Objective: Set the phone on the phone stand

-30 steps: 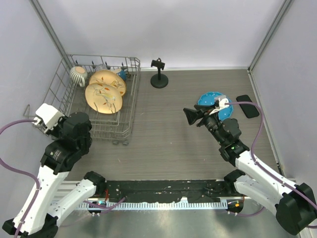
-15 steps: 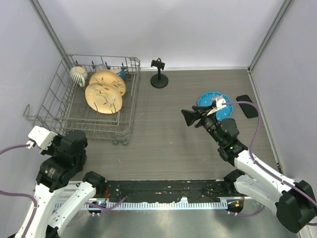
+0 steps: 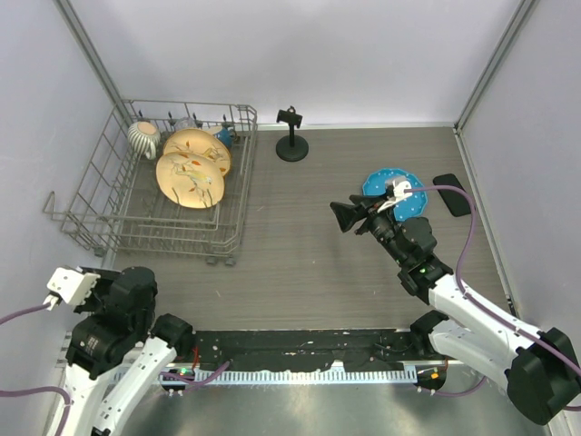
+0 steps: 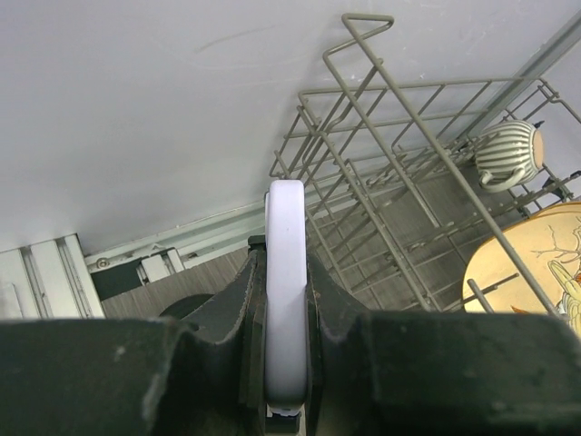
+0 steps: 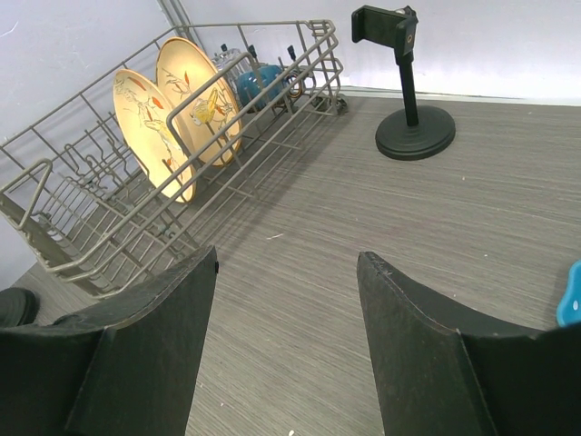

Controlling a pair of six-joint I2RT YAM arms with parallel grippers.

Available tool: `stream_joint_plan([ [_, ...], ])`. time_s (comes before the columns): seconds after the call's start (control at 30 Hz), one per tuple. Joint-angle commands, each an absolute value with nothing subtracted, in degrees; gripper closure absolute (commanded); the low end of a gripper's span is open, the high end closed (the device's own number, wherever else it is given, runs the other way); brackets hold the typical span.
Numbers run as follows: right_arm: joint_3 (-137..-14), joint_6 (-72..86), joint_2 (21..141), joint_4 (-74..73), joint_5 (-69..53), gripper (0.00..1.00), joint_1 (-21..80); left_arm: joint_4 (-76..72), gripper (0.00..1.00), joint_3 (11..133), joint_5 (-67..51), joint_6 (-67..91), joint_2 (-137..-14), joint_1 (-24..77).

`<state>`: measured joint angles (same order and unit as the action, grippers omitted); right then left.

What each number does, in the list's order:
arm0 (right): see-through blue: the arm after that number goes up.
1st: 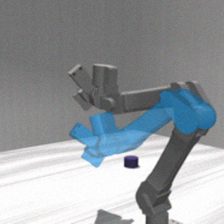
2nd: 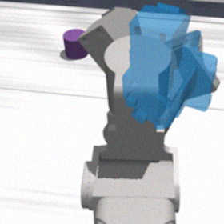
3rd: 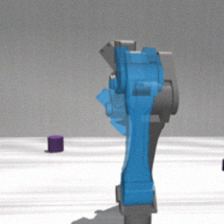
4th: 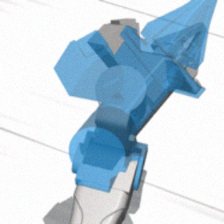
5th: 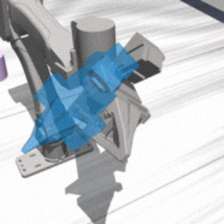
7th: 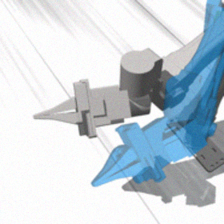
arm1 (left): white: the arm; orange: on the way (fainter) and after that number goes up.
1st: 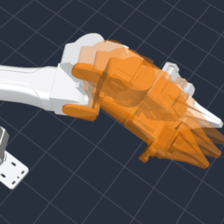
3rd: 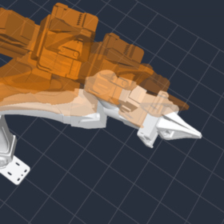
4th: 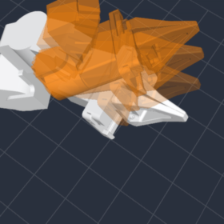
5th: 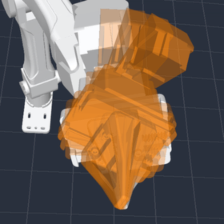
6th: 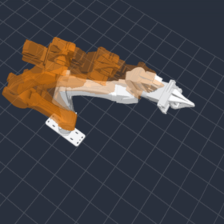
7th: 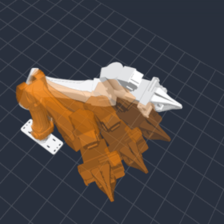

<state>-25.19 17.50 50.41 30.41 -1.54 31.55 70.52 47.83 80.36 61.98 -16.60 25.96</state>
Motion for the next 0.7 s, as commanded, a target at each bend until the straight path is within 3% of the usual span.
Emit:
stream_joint_plan([
  [0.0, -25.4, 17.4, 50.9, 34.6, -1.5, 0.32, 31.9, 57.3, 0.99, 45.8, 90.5, 55.9, -13.6, 25.8],
  [0.23, -25.4, 17.4, 51.2, 34.5, -1.5, 0.32, 31.9, 57.0, 0.99, 44.7, 90.9, 54.7, -11.9, 25.8],
  [0.3, -25.4, 17.4, 51.4, 34.6, -1.5, 0.32, 31.9, 56.9, 0.88, 45.3, 90.8, 54.3, -12.4, 25.8],
  [0.33, -25.4, 17.4, 51.5, 34.6, -1.5, 0.32, 31.9, 57.0, 0.7, 45.4, 90.8, 54.4, -12.6, 25.8],
  [0.43, -25.4, 17.3, 51.5, 34.6, -1.6, 0.31, 31.9, 57.7, 0.37, 46.8, 89.7, 54.1, -13.4, 25.8],
  [0.53, -25.5, 17.3, 51.6, 34.7, -1.6, 0.32, 31.9, 58.3, 0.21, 48.1, 88.3, 53.6, -14.0, 25.8],
  [0.67, -25.5, 17.3, 51.8, 34.7, -1.8, 0.31, 31.9, 57.6, 0.14, 49.7, 83.9, 53.2, -14.4, 25.8],
])
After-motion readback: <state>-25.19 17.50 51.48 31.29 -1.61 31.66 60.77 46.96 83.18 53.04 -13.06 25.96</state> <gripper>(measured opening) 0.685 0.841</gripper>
